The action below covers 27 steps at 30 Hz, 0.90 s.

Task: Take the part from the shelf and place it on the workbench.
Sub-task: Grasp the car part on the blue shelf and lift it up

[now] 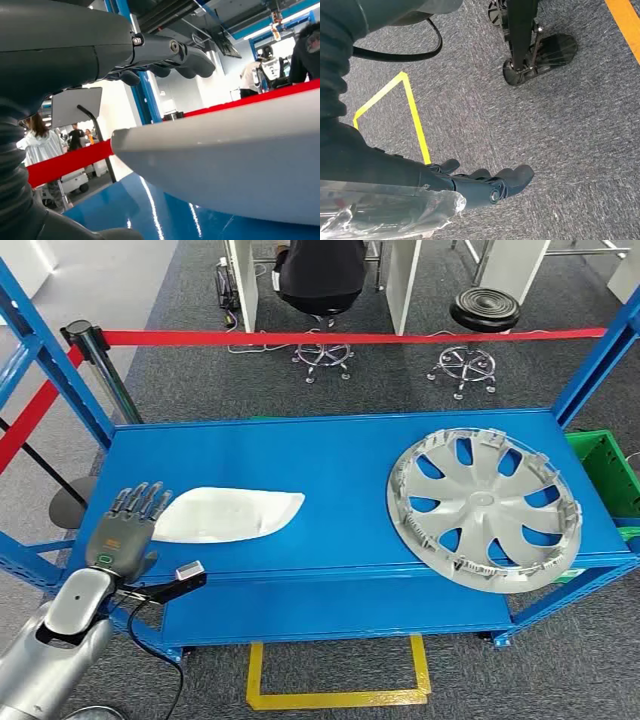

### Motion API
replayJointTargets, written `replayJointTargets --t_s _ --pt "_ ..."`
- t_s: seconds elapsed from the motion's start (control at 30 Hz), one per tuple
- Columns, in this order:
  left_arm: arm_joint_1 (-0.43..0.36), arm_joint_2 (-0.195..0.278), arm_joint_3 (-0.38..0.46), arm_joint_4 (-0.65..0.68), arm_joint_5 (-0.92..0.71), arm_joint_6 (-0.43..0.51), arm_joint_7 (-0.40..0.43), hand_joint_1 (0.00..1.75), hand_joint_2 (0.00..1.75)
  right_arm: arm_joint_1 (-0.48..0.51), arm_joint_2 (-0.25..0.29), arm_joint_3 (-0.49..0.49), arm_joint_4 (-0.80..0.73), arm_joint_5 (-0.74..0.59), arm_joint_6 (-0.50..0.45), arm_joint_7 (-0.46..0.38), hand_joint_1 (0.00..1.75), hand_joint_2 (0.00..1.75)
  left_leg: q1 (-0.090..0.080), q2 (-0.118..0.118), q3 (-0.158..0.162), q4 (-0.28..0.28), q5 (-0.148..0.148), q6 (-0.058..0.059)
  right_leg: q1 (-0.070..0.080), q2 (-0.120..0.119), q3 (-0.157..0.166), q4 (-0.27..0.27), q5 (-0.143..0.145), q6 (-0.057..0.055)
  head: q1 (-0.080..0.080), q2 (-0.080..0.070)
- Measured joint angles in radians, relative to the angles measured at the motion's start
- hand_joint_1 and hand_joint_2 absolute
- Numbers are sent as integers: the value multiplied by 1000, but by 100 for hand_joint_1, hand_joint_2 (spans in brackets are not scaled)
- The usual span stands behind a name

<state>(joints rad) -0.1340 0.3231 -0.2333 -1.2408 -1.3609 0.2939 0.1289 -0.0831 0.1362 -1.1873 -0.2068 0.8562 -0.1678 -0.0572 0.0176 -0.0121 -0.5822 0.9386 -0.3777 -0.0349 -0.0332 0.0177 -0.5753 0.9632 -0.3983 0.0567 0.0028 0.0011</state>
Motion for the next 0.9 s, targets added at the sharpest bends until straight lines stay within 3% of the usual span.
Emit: replayJointTargets --t_s 0.17,0.43,0.83,0.9 --pt "-1 0 1 15 11 13 -26 0 175 0 0 4 0 10 0 0 0 175 0 0 0 0 0 0 0 0 0 0 0 0 0 0" --pt "-58 -18 -22 58 98 -7 -167 0 175 -4 0 24 0 35 6 -11 0 175 0 0 0 0 0 0 0 0 0 0 0 0 0 0" --pt "-171 -78 -153 128 104 -29 -169 0 175 -5 0 55 0 73 31 -7 0 175 0 0 0 0 0 0 0 0 0 0 1 0 0 0" --pt "-181 -80 -163 138 109 -30 -164 87 175 -5 0 58 0 75 33 -7 0 175 0 0 0 0 0 0 0 0 0 0 0 0 0 0"
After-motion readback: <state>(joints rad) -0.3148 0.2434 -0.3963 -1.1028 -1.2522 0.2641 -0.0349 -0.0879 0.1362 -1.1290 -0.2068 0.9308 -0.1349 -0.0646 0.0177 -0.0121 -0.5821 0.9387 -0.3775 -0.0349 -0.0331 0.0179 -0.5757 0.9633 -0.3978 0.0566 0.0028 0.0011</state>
